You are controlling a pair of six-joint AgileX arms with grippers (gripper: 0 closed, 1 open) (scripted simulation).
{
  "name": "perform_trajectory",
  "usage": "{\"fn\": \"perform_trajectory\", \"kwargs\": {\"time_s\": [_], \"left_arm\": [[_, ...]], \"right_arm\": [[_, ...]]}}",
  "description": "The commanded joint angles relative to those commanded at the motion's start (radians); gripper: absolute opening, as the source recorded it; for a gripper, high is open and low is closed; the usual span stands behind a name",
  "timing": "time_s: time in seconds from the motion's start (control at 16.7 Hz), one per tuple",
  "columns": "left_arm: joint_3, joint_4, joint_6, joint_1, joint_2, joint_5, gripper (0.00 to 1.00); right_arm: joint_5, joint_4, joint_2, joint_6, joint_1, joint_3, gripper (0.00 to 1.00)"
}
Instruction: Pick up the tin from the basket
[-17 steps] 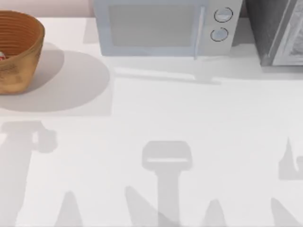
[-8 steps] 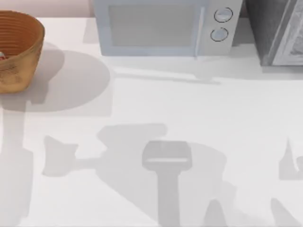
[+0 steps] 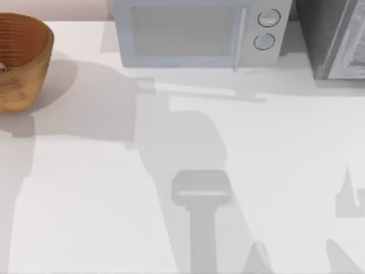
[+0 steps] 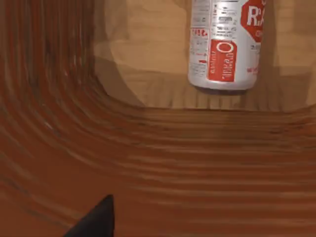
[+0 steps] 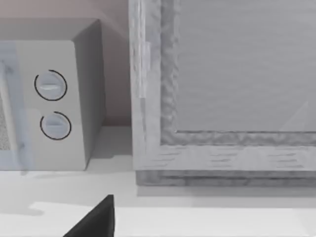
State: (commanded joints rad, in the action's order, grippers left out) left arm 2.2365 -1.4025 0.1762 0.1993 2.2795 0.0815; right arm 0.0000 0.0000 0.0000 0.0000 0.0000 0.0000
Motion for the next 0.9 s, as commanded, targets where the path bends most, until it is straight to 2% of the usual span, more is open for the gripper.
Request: {"fn": "perform_trajectory", "kwargs": {"time_s": [0.24, 0.48, 0.66, 0.9], "left_arm": [[0.349, -0.136, 0.022, 0.001, 0.269, 0.032, 1.00], [0.587, -0.210, 0.036, -0.004, 0.434, 0.057, 1.00], [0.662, -0.229, 0.041, -0.007, 0.483, 0.065, 1.00], [0.665, -0.230, 0.041, -0.007, 0.485, 0.065, 1.00]], "right_arm": [[0.000, 0.000, 0.000, 0.000, 0.000, 0.000, 1.00], [0.000, 0.000, 0.000, 0.000, 0.000, 0.000, 1.00], [0.000, 0.000, 0.000, 0.000, 0.000, 0.000, 1.00], [0.000, 0.000, 0.000, 0.000, 0.000, 0.000, 1.00]]}}
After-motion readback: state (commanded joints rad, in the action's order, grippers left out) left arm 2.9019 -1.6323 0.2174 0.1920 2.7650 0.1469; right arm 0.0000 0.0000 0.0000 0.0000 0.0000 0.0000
